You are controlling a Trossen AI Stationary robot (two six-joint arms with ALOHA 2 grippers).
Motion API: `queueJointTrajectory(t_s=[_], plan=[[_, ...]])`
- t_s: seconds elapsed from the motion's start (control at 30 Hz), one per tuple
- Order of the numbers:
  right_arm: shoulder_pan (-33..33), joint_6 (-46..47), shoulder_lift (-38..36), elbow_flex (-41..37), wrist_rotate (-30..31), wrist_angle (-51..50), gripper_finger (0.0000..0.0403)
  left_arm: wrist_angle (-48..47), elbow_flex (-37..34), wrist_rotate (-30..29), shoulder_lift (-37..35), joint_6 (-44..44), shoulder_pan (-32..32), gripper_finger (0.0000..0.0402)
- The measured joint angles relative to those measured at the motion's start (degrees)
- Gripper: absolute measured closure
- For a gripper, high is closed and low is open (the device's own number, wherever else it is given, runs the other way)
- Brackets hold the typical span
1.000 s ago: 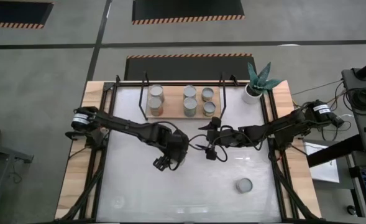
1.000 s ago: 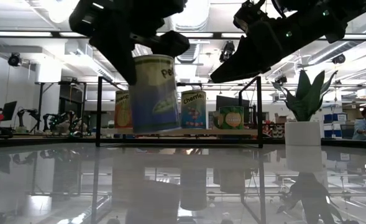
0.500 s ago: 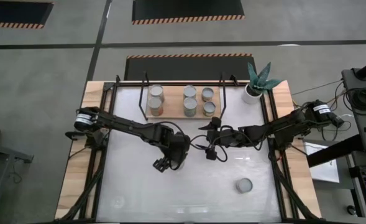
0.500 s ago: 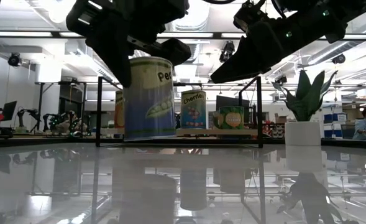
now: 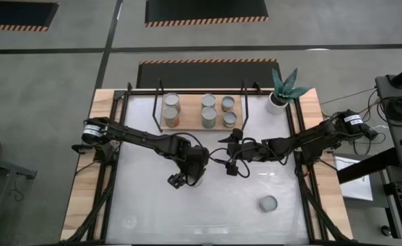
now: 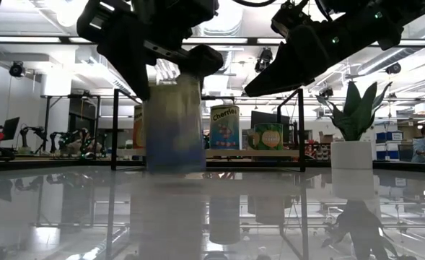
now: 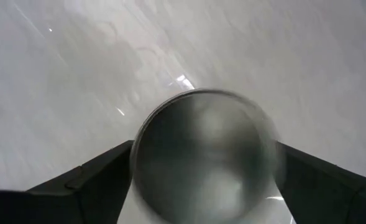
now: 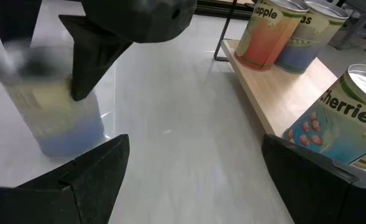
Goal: Pick and place cans onto a shelf
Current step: Put the canned peas on the shelf
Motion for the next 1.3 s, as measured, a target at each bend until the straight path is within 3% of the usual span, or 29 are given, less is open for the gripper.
queueJointTrajectory(t_s=[0.33, 0.7, 0.77, 0.9, 0.93, 1.13, 1.3], plan=[[0.00, -0.02, 0.00, 0.00, 0.00, -0.02, 0.0049, 0.11, -0.22, -0.08, 0.04, -1.29, 0.74, 0.0022], [0.00, 0.44, 0.00, -0.02, -2.13, -0.48, 0.0064, -6.34, 3.04, 0.11, -5.93, -13.82, -1.05, 0.0024], [0.02, 0.48, 0.00, -0.02, -3.69, -0.44, 0.0070, -4.32, 1.26, 3.39, -7.37, -20.00, -1.36, 0.0024], [0.02, 0.80, 0.00, -0.02, -4.59, -0.48, 0.0076, 0.56, -4.01, 18.53, -7.78, -25.53, -1.67, 0.0024], [0.02, 0.92, 0.00, -0.02, -4.87, -0.48, 0.0076, 2.44, -5.25, 19.69, -7.80, -27.20, -2.09, 0.0024], [0.09, 1.95, 0.45, -0.04, -11.46, 1.09, 0.0076, 1.15, -11.54, 8.29, -7.89, -30.44, -4.15, 0.0030], [2.15, 2.46, 2.59, 0.09, -12.38, 2.68, 0.0089, 1.37, -13.07, 7.15, -10.87, -28.38, -4.48, 0.0062]])
